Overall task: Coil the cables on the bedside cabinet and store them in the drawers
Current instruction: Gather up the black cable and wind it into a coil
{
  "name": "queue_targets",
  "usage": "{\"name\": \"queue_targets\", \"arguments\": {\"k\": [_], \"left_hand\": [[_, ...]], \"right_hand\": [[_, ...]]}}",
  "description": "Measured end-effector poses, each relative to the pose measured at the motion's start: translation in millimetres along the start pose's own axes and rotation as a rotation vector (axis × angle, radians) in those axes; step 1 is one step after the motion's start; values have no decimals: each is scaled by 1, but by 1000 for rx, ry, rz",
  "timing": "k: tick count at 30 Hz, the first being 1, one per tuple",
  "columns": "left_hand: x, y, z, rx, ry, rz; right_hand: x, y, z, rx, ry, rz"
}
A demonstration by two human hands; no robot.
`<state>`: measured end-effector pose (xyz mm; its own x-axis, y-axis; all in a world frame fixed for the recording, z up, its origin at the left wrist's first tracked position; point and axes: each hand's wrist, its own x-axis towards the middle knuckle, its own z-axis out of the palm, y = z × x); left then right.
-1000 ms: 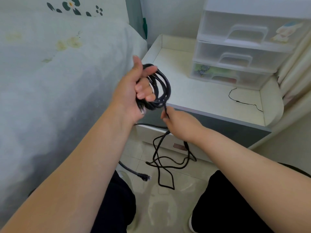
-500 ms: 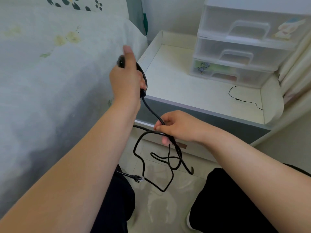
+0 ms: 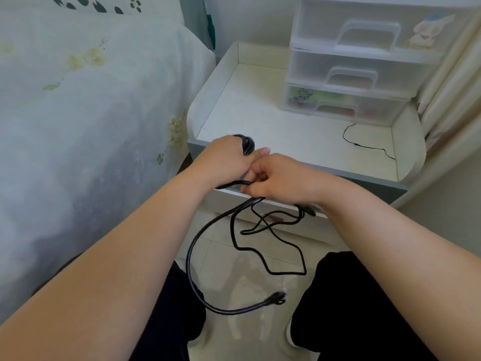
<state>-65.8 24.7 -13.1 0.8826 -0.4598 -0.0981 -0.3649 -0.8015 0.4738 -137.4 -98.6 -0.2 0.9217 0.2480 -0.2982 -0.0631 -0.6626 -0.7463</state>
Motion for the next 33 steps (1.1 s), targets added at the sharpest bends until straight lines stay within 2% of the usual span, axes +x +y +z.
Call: {"name": "queue_targets", "arguments": {"k": [3,7,11,15,20,25,33], "left_hand": [[-5,-1,0,-286,-206,-150],[-11,-3,1,-464,-303,-219],[-16,0,1,-537,-414,-208],[-19,3,-2,-618,-465,-204],[-26,-4,-13,-570,-601,-6],[-30,-9,-12,-593,-597,-36],[-29,-11,-18,-346,-379,67]], "right_hand": [[3,3,-5,41,70,-20],[8,9,-7,97,138,-48],[9,12,-13,127,176,-99],[6,10,-18,-12,197,-133],[2,12,-27,-134,173,-94],[4,15,-21,-148,130,-116],[10,17,-22,-196,133,-71]]}}
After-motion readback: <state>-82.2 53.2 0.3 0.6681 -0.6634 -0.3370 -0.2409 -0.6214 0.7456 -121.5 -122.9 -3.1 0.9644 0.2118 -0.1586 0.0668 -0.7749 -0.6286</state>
